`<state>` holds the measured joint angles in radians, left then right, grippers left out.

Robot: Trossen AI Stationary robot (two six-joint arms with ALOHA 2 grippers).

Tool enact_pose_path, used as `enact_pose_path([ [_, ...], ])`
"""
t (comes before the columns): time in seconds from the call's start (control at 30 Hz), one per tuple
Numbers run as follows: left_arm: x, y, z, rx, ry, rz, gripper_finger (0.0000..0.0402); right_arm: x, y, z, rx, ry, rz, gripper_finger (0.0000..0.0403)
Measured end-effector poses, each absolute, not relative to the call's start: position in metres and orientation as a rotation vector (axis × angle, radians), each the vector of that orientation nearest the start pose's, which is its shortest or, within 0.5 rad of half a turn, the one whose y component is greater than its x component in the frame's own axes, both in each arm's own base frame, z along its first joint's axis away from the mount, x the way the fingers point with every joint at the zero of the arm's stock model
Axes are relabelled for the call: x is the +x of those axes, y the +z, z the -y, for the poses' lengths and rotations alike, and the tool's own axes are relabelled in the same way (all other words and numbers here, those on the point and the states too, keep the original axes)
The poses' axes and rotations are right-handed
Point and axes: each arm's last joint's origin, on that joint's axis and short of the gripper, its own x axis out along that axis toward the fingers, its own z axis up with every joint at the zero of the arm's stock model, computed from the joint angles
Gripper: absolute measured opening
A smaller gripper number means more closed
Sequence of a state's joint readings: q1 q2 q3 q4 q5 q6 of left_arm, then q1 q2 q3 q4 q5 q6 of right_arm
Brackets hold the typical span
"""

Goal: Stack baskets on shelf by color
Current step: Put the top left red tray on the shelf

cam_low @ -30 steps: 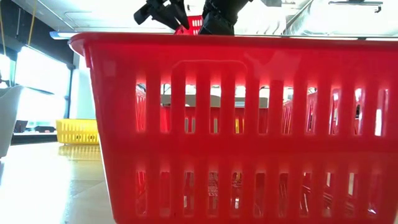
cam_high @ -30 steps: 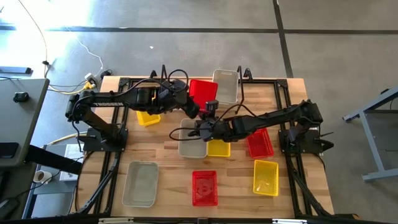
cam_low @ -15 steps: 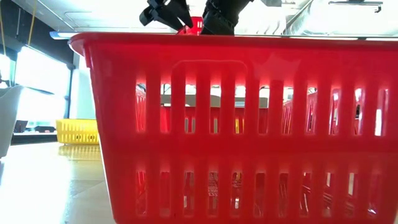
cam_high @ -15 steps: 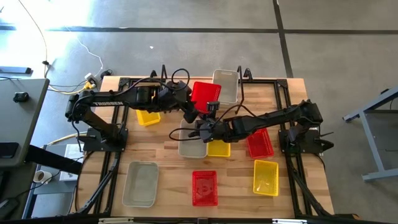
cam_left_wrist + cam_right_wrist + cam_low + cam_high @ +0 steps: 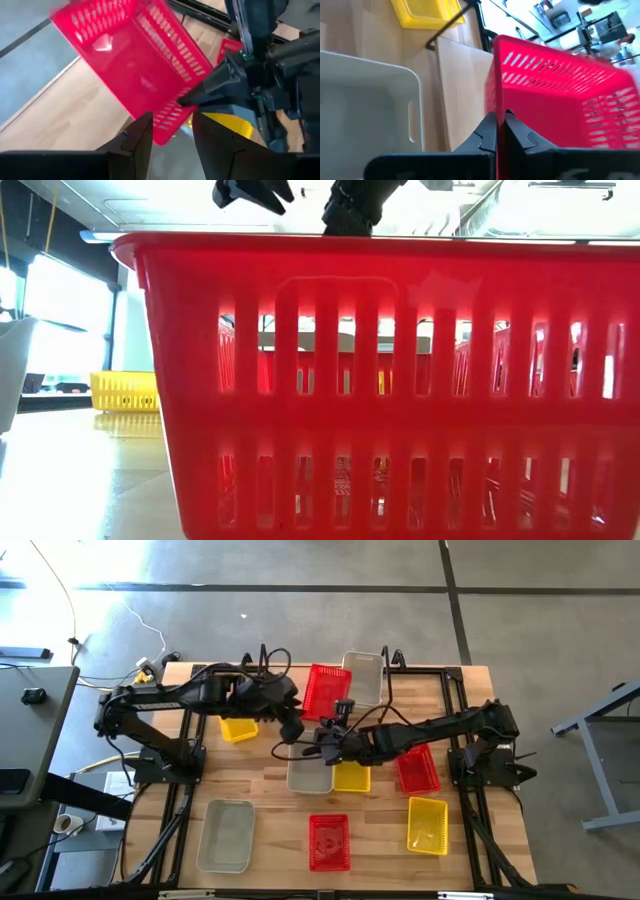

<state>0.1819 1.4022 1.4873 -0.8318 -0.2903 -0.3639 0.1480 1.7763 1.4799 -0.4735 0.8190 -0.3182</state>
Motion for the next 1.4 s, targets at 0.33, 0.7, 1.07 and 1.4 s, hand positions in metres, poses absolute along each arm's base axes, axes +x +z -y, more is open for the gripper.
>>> enact_pose_path([
  [0.33, 0.246, 0.39, -0.053, -0.188, 0.552, -0.756, 0.0129, 0.395, 0.289, -0.02, -0.558, -0.421, -0.744, 0.0],
  [0.7, 0.217, 0.354, -0.041, -0.188, 0.58, -0.734, 0.0129, 0.407, 0.3, 0.02, -0.463, -0.279, -0.597, 0.0],
  [1.07, 0.191, 0.307, -0.037, -0.258, 0.609, -0.715, 0.0129, 0.425, 0.276, 0.058, -0.455, -0.274, -0.572, 0.0],
  [1.4, 0.172, 0.288, -0.034, -0.321, 0.637, -0.71, 0.0129, 0.442, 0.25, 0.081, -0.451, -0.279, -0.536, 0.0],
])
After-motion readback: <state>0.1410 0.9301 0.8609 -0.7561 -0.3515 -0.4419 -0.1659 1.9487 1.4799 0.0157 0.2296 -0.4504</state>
